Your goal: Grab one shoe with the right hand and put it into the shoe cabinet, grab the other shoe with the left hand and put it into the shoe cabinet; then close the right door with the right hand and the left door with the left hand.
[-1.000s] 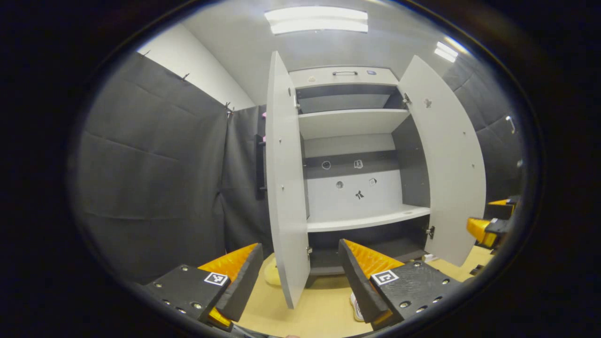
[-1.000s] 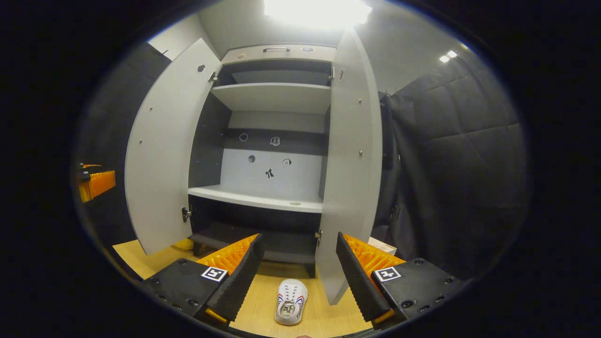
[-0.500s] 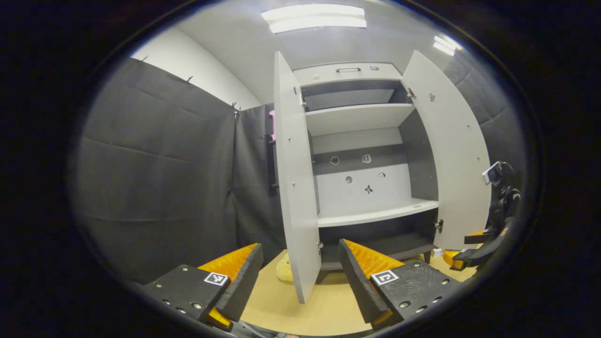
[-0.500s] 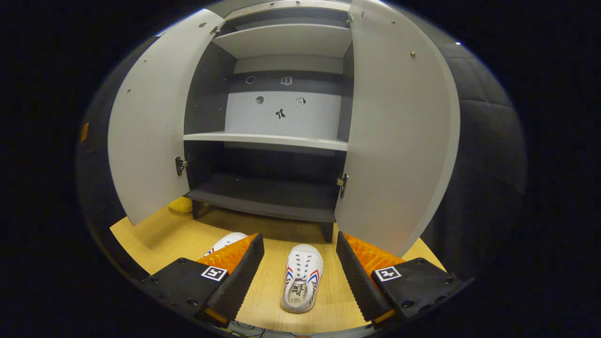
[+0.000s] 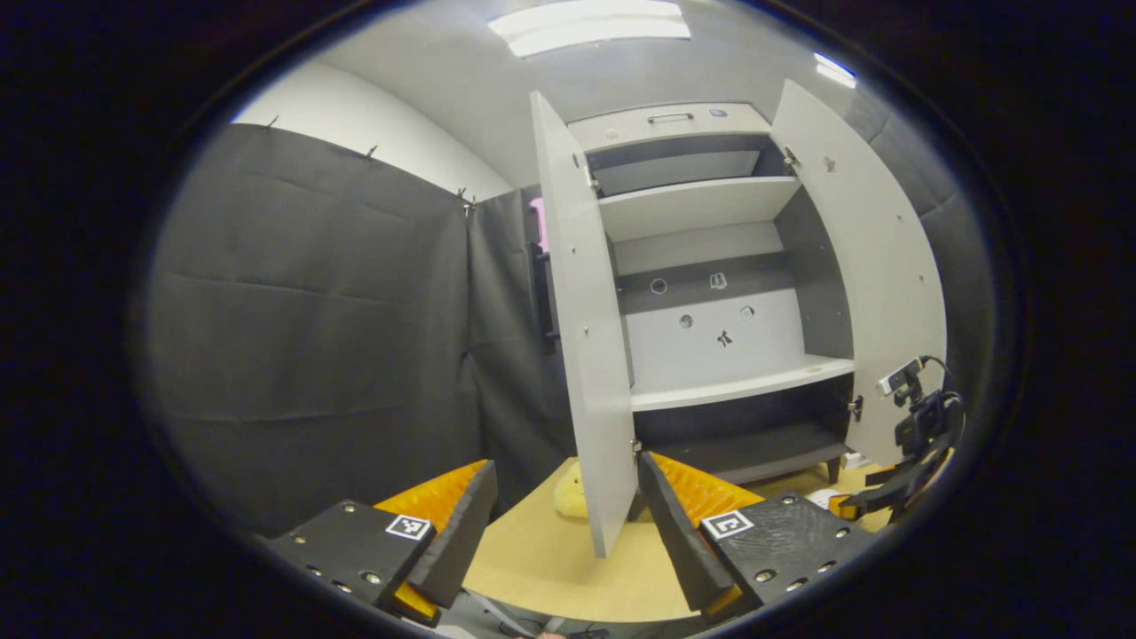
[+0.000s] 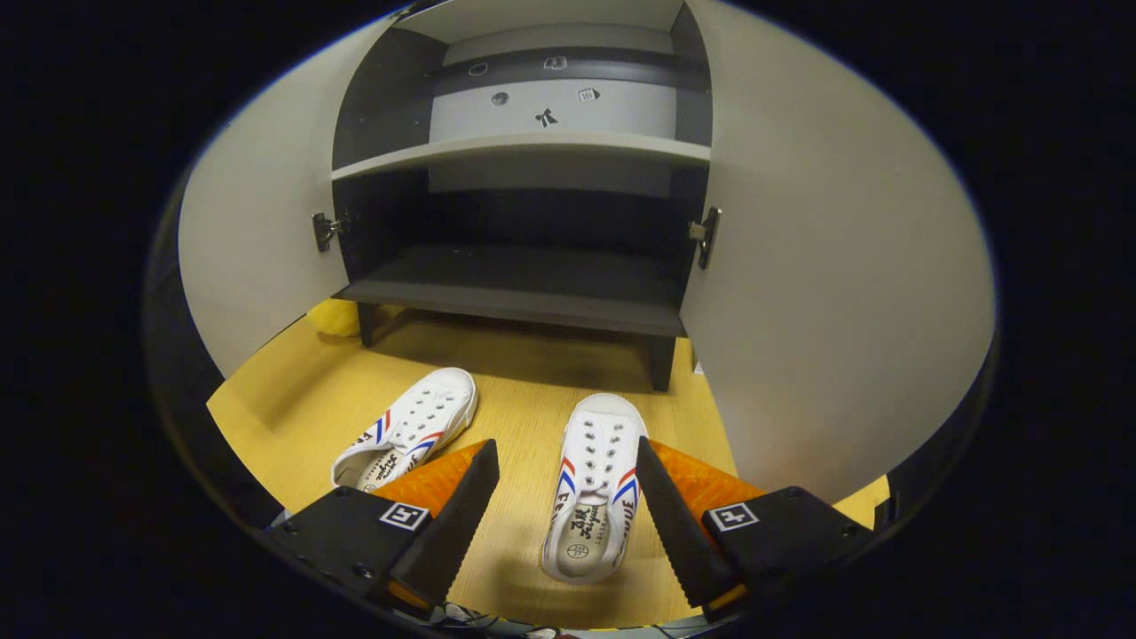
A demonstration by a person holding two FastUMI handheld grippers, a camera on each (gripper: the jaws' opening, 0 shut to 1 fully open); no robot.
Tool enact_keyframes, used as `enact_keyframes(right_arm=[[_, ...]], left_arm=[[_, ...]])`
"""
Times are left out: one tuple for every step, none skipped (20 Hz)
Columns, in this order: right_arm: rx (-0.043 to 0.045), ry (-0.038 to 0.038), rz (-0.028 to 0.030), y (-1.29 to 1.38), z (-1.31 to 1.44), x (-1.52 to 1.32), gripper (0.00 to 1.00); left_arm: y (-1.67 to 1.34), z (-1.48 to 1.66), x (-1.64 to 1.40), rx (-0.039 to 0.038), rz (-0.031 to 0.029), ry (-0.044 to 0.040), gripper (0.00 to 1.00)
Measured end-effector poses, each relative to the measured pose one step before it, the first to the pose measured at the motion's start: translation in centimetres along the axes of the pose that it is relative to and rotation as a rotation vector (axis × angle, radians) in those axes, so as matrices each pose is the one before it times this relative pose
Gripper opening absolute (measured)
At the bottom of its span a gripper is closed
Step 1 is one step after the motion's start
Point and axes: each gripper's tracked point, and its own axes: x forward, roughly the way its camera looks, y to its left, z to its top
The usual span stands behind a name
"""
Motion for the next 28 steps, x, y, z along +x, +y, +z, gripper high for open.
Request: enact_keyframes(right_arm=[[0.00065,0.02671,0.00962,0.102,-0.771,0.713,0.98],[0.00071,0.02975,0.00766,0.088,-0.755,0.678,0.98],[0.00207,0.02449,0.00887,0.093,-0.543,0.523,0.98],[0.00545,0.02008,0.00662,0.075,-0.604,0.628,0.98],[0.00667,0.02155,0.00614,0.065,-0.502,0.493,0.98],[0.00736,0.01253,0.00740,0.099,-0.364,0.380,0.97],[0.00502,0.01792,0.01013,0.161,-0.268,0.538,0.98],[0.00728,0.01447,0.00590,0.159,-0.370,0.364,0.98],[0.00417,0.01262,0.00331,0.084,-0.096,0.372,0.98],[0.00130,0.00803,0.00417,0.128,-0.301,0.292,0.98],[-0.00099,0.00443,-0.00952,-0.066,-0.069,0.610,0.98],[0.00091,0.00951,-0.00818,-0.193,0.004,0.347,0.95],[0.00489,0.00659,-0.00860,-0.057,-0.008,0.172,0.91],[0.00215,0.00582,-0.01180,-0.214,0.009,0.364,0.90],[0.00316,0.00854,-0.00841,-0.157,-0.141,0.500,0.84],[-0.00021,0.01204,-0.01031,-0.202,-0.157,0.230,0.80],[-0.00037,-0.00331,-0.01541,-0.234,0.289,0.280,0.71],[-0.00567,0.00884,-0.00857,-0.060,-0.062,0.115,0.70],[-0.00711,-0.00058,-0.00849,-0.024,0.023,0.052,0.60],[-0.01600,0.00505,-0.00203,-0.004,-0.043,0.053,0.53],[-0.03132,-0.00615,-0.03096,-0.741,-0.115,0.255,0.51],[0.01033,-0.00554,-0.00523,-0.226,0.218,-0.145,0.43],[0.00078,-0.00621,-0.00198,0.213,-0.143,-0.134,0.33],[-0.00868,-0.00208,0.00409,-0.071,0.064,-0.020,0.33],[0.01873,-0.00188,0.01075,0.107,0.123,0.166,0.27],[0.00743,0.00275,0.00973,-0.064,0.031,-0.882,0.18],[0.02045,-0.00684,0.00531,0.066,0.145,0.297,0.03],[-0.01242,0.00121,0.01032,-0.242,-0.052,0.646,0.05]], left_arm=[[0.117,-0.012,-0.247,0.00283,0.00621,0.00519,0.94],[0.083,-0.175,-0.217,0.00443,0.00610,0.00298,0.94],[0.080,0.032,-0.171,0.00534,0.00611,0.00146,0.94],[0.118,-0.004,-0.195,0.00373,0.00565,-0.00006,0.94],[-0.020,0.016,-0.196,0.00114,0.00506,0.00251,0.94],[0.029,-0.220,-0.054,-0.00078,0.00495,0.00474,0.94],[0.024,-0.098,-0.067,-0.00245,0.00374,0.00429,0.94],[-0.118,-0.251,-0.125,-0.00273,0.00280,0.00371,0.94],[-0.036,0.011,-0.172,-0.00123,0.00230,0.00249,0.94],[-0.151,-0.135,-0.080,0.00025,0.00176,0.00142,0.94],[-0.087,0.038,-0.066,0.00120,0.00178,0.00045,0.94],[-0.047,0.029,0.067,0.00131,0.00036,-0.00045,0.94],[-0.148,0.006,-0.018,0.00129,-0.00111,0.00014,0.94],[-0.152,0.004,-0.105,0.00197,-0.00040,-0.00097,0.94],[-0.223,0.025,-0.048,0.00213,-0.00097,-0.00090,0.94],[-0.257,0.027,-0.046,0.00187,-0.00146,-0.00034,0.94],[-0.284,0.082,-0.050,0.00248,-0.00130,0.00058,0.94],[-0.264,-0.022,-0.164,0.00237,-0.00084,0.00017,0.94],[-0.272,0.083,0.006,0.00188,-0.00003,-0.00023,0.94],[-0.217,0.044,-0.169,0.00007,-0.00266,-0.00113,0.94],[-0.409,0.011,-0.055,0.00084,-0.00262,0.00128,0.94],[-0.484,-0.065,-0.009,0.00025,-0.00017,0.00027,0.94],[-0.417,0.075,-0.132,0.00022,0.00067,-0.00119,0.94],[-0.452,-0.064,-0.208,0.00044,0.00058,0.00032,0.94],[-0.473,-0.044,-0.226,0.00005,-0.00006,0.00112,0.94],[-0.428,-0.101,-0.344,-0.00087,-0.00149,0.00003,0.94],[-0.573,-0.098,-0.332,-0.00037,-0.00280,0.00210,0.94],[-0.484,-0.291,-0.167,0.00121,-0.00441,0.00095,0.94]])
